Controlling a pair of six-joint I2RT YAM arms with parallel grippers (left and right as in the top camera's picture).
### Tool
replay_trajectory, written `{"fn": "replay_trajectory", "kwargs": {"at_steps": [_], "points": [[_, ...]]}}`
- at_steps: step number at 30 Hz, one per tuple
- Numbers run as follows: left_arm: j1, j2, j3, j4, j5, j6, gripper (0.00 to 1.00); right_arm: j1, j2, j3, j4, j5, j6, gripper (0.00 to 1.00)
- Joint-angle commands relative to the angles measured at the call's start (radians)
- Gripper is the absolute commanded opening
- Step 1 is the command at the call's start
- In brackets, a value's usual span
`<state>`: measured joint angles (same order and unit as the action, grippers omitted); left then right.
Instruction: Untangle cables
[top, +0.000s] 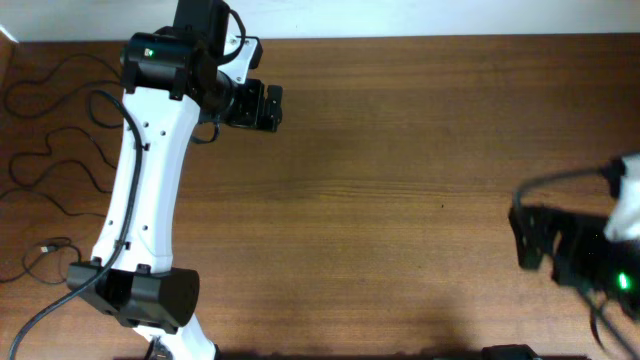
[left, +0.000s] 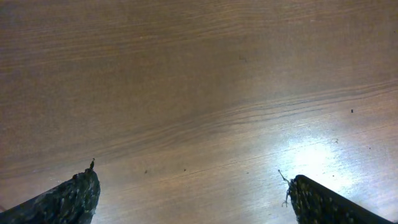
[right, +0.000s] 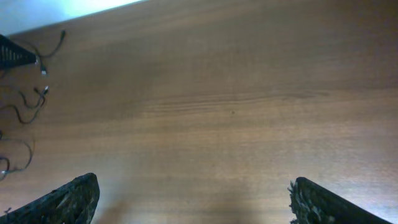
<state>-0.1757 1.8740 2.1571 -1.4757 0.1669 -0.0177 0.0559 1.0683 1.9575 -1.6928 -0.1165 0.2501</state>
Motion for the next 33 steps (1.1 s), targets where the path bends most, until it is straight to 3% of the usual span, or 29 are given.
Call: {"fn": "replay_trajectory", "kwargs": {"at_steps": [1, 8, 33], "points": [[-0.001, -0.004, -0.004, 0.002, -0.007, 0.019, 0.99, 0.005, -0.082, -0.112, -0.006, 0.05, -0.006, 0.98], [-0.001, -0.004, -0.004, 0.002, -0.007, 0.019, 0.99, 0.005, -0.101, -0.286, -0.003, 0.05, -0.007, 0.98], [-0.001, -0.004, -0.004, 0.002, -0.007, 0.019, 0.99, 0.005, -0.067, -0.287, -0.005, 0.05, -0.007, 0.98]]}}
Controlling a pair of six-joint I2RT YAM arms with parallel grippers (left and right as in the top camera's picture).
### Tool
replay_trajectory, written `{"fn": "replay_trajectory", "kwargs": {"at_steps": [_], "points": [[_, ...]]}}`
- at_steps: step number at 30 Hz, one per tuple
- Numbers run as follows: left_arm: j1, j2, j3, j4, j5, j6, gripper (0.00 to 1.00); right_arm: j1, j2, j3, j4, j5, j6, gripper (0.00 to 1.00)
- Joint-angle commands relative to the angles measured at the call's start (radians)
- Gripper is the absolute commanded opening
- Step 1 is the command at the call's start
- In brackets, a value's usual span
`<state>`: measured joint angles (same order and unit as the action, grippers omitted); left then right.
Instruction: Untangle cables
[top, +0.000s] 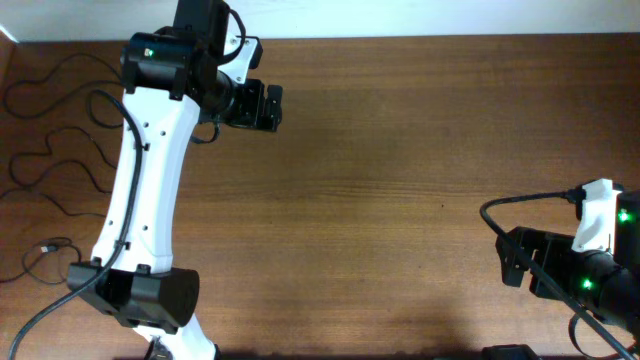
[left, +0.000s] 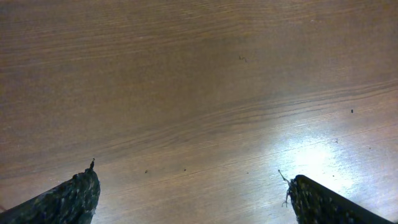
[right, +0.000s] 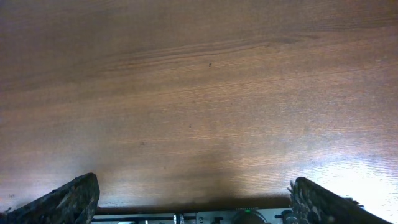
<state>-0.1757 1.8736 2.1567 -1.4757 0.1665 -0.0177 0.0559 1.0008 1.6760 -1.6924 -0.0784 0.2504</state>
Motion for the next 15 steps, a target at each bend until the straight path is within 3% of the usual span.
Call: {"fn": "replay_trajectory", "kwargs": {"at_steps": [1, 7, 8, 12, 15], "points": [[-0.001, -0.004, -0.004, 0.002, -0.007, 0.019, 0.99, 0.005, 0.001, -0.005, -0.006, 0.012, -0.008, 0.98], [-0.001, -0.004, -0.004, 0.002, -0.007, 0.019, 0.99, 0.004, -0.01, -0.006, 0.005, 0.085, -0.02, 0.98], [0.0, -0.004, -0.004, 0.002, -0.007, 0.019, 0.99, 0.005, -0.03, -0.012, 0.045, 0.087, -0.094, 0.98], [0.0, -0.004, -0.004, 0.002, -0.007, 0.019, 0.99, 0.004, -0.161, -0.179, 0.315, 0.042, -0.284, 0.98], [0.0, -0.004, -0.004, 0.002, -0.007, 0.019, 0.99, 0.001, -0.338, -0.485, 0.601, 0.035, -0.351, 0.98]]}}
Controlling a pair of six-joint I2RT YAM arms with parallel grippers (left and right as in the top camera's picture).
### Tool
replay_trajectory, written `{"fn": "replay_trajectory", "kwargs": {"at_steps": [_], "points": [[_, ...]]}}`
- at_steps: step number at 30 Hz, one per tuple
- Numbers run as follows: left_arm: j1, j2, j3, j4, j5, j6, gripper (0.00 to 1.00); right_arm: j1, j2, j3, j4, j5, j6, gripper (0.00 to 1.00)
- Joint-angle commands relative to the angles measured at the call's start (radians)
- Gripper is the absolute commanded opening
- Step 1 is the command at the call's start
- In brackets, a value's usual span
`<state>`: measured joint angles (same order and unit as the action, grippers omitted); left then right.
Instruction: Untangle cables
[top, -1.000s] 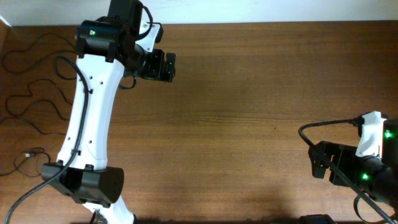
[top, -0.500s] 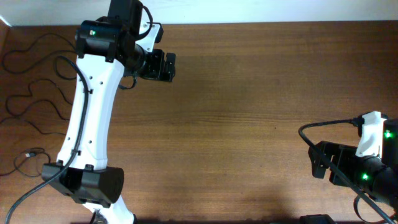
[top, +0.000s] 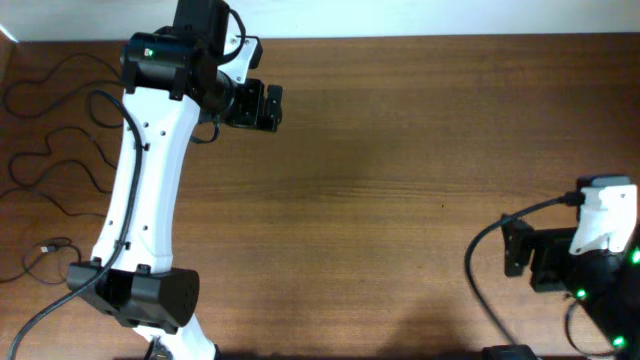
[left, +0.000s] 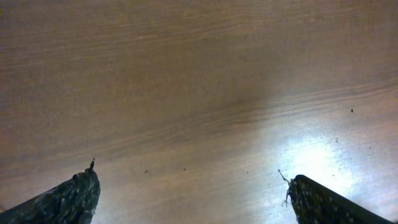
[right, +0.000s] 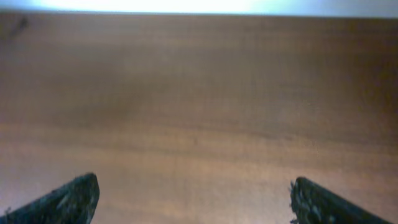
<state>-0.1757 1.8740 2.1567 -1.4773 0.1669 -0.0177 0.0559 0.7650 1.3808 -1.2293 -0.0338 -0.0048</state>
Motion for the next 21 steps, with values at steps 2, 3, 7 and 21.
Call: {"fn": "replay_trajectory", "kwargs": {"at_steps": [2, 3, 7, 21], "points": [[0.0, -0.004, -0.004, 0.003, -0.007, 0.019, 0.99, 0.001, -0.217, -0.389, 0.314, -0.013, -0.101, 0.98], [0.0, -0.004, -0.004, 0.003, -0.007, 0.019, 0.99, 0.001, -0.269, -0.477, 0.388, -0.019, -0.101, 0.98], [0.0, -0.004, -0.004, 0.003, -0.007, 0.019, 0.99, 0.0, -0.503, -0.895, 0.742, -0.045, -0.1, 0.98], [0.0, -0.004, -0.004, 0.003, -0.007, 0.019, 0.99, -0.106, -0.762, -1.343, 1.096, -0.105, -0.085, 0.98]]}}
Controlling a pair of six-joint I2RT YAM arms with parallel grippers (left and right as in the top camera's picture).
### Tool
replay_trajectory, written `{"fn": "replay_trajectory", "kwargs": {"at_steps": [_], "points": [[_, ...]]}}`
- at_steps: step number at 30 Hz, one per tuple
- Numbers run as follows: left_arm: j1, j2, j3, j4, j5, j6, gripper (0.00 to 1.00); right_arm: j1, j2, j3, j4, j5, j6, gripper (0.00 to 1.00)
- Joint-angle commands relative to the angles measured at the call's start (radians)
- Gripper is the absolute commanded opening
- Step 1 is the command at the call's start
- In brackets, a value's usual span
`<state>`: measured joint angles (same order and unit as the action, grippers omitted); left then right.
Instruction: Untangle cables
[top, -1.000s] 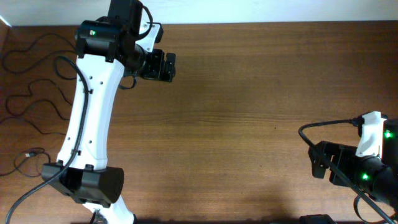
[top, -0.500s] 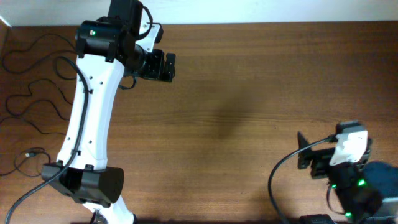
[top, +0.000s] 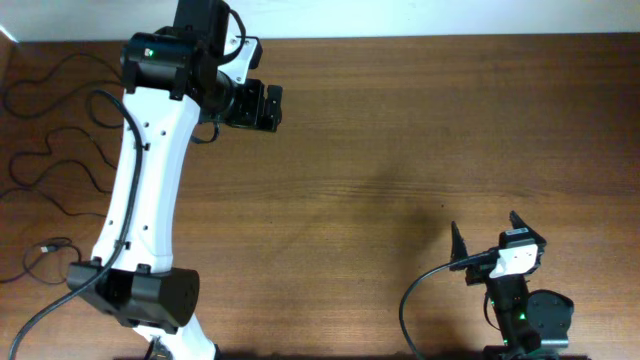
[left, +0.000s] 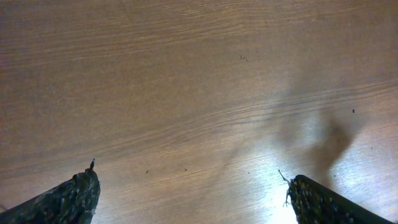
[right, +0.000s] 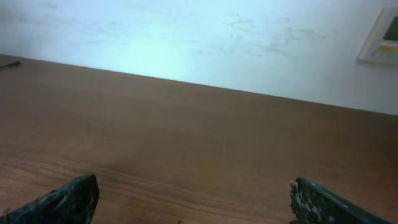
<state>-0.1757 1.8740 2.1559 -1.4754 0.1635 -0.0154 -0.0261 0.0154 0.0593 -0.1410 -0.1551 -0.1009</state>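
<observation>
Several thin black cables (top: 45, 150) lie spread in loose curves on the far left of the wooden table (top: 400, 130); one ends in a small plug (top: 47, 246). My left gripper (top: 274, 108) hovers at the back, right of the cables, open with only bare wood between its fingers (left: 68, 199). My right gripper (top: 485, 232) sits at the front right on its folded arm, tilted up and open, with nothing between its fingertips (right: 329, 202). In the right wrist view a dark cable end (right: 9, 63) shows at the far left edge.
The white left arm (top: 140, 190) runs from its base at the front left up to the back, alongside the cables. A pale wall (right: 186, 37) rises behind the table's far edge, with a small white panel (right: 380, 34) on it.
My right arm has drawn back from the right edge and now sits folded at the front right, its gripper tilted up toward the back wall. The left arm and the cables have not moved.
My right gripper was open at the right edge, looking across the table toward the cables. Then it stood lower, looking down on the wood near the front edge. Then it faced the far edge, and now it is folded at the front right. The left arm stayed still.
</observation>
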Motion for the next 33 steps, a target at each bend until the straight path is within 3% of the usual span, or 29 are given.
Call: {"fn": "replay_trajectory", "kwargs": {"at_steps": [1, 6, 9, 33], "points": [[0.0, -0.004, -0.003, 0.001, -0.004, 0.016, 0.99, -0.035, -0.012, -0.024, 0.008, 0.016, 0.011, 0.98], [0.0, -0.004, -0.003, 0.001, -0.004, 0.016, 0.99, -0.043, -0.012, -0.027, 0.011, 0.051, 0.011, 0.98], [0.0, -0.004, -0.003, 0.001, -0.004, 0.016, 0.99, -0.042, -0.012, -0.031, 0.011, 0.137, 0.118, 0.98], [0.0, -0.004, -0.003, 0.001, -0.004, 0.016, 0.99, -0.03, -0.012, -0.033, 0.018, 0.142, 0.105, 0.98]]}}
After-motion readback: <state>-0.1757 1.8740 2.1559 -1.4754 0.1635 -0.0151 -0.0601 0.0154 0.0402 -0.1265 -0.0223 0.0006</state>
